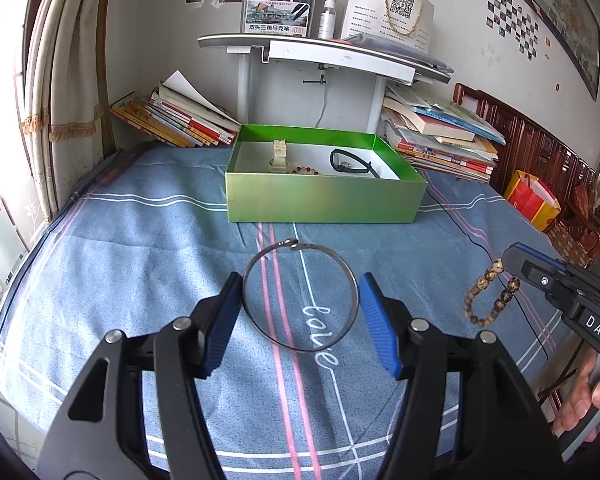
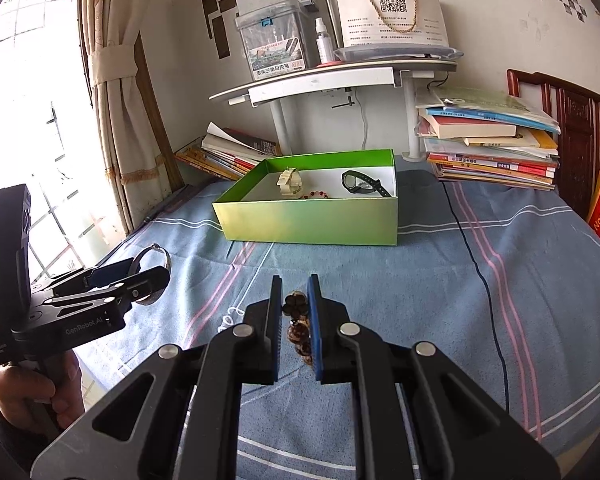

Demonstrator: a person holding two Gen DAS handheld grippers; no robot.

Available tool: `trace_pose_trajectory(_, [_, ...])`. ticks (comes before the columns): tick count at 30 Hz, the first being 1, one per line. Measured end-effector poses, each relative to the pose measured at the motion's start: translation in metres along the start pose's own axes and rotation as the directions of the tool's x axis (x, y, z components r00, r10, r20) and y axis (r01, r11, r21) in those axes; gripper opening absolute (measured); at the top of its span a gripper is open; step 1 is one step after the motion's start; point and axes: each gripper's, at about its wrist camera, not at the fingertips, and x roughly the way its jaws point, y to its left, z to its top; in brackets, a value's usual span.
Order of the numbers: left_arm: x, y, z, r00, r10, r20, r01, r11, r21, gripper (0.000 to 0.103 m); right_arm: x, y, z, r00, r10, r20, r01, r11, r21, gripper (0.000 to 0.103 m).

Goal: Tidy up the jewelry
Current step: 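Lift and carry the bangle with left while right carries the wooden bracelet over the box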

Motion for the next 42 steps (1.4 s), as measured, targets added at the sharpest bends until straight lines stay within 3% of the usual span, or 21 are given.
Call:
trace_pose_trajectory(23, [0.026, -0.007, 0.009, 0.999, -0.013, -0.046, 0.014, 1.000, 0.018, 0.059, 0.020, -0.013, 0.006, 0.999, 0.021, -0.025, -0.021, 1.000, 0.021, 0.012])
trace_pose_trajectory(29, [0.044, -0.012, 0.041, 0.999, -0.035, -0.035, 0.037, 0.999, 0.035, 0.059, 0.040, -0.022, 0.028, 0.999, 0.047, -0.022, -0.046, 0.999, 0.026, 0.012])
trace_pose_trajectory(35, [0.078, -0.009, 0.097, 0.999, -0.029, -0.022, 0.030, 0.998, 0.048, 0.059, 0.072, -0.037, 0.074, 0.996, 0.092, 0.009, -0.092, 0.994, 0.052, 0.013])
trace_pose_trajectory(42, [0.153, 0.006, 0.157, 0.998, 0.001, -0.067, 0.001, 1.000, 0.023, 0.059, 0.136, -0.046, 0.132, 0.996, 0.088, 0.018, -0.088, 0.995, 0.048, 0.013])
